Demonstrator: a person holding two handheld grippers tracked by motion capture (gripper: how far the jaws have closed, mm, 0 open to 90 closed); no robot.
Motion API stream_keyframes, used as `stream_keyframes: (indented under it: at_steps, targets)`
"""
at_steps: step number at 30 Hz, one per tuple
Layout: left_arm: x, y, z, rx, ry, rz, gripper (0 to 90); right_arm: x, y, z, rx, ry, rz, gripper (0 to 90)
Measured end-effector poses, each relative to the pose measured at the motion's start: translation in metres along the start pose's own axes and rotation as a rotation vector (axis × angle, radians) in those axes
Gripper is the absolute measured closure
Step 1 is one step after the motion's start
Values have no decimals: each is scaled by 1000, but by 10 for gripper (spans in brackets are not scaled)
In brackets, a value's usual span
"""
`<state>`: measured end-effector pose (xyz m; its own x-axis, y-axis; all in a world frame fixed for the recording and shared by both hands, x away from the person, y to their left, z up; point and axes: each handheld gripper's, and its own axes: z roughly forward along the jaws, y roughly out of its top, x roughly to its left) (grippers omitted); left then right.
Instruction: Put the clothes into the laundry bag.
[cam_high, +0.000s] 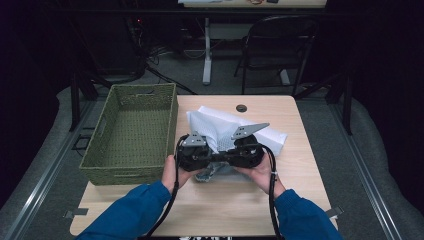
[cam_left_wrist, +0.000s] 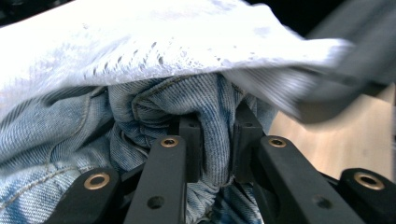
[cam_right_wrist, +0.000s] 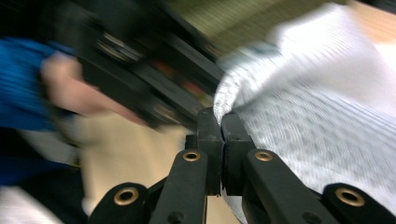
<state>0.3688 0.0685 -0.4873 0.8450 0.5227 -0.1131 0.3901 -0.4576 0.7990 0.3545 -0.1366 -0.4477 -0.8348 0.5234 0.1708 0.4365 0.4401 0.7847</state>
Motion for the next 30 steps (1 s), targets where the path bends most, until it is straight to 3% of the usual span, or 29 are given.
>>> stream_keyframes:
  at_steps: [2, 4, 7, 9, 13, 17, 19, 21, 24, 26, 30]
  targets:
    - [8, -8, 13, 45, 11, -19, 781, -13, -10, 12, 56, -28, 48, 894]
    - [12, -13, 20, 65, -1, -39, 774, -21, -18, 22, 102, -49, 67, 894]
    - [12, -15, 24, 98, 8, -11, 732, -26, -25, 35, 149, -81, 68, 894]
    - [12, -16, 24, 102, 9, -8, 648, -26, -25, 37, 155, -92, 62, 894]
    - [8, -19, 17, 168, 20, 42, 371, -27, -28, 41, 168, -98, 63, 894]
    - [-3, -30, 9, 217, 67, 104, 269, -27, -29, 44, 181, -106, 66, 894]
    - [-10, -34, 11, 243, 69, 122, 216, -28, -29, 45, 180, -106, 61, 894]
    - [-15, -37, 18, 272, 73, 149, 213, -27, -28, 45, 179, -106, 66, 894]
    - [-18, -46, 30, 301, 119, 197, 257, -27, -28, 45, 179, -107, 75, 893]
    - [-17, -50, 37, 320, 118, 212, 390, -28, -28, 44, 171, -106, 89, 893]
    - [-17, -53, 42, 282, 107, 225, 681, -28, -27, 44, 175, -100, 97, 893]
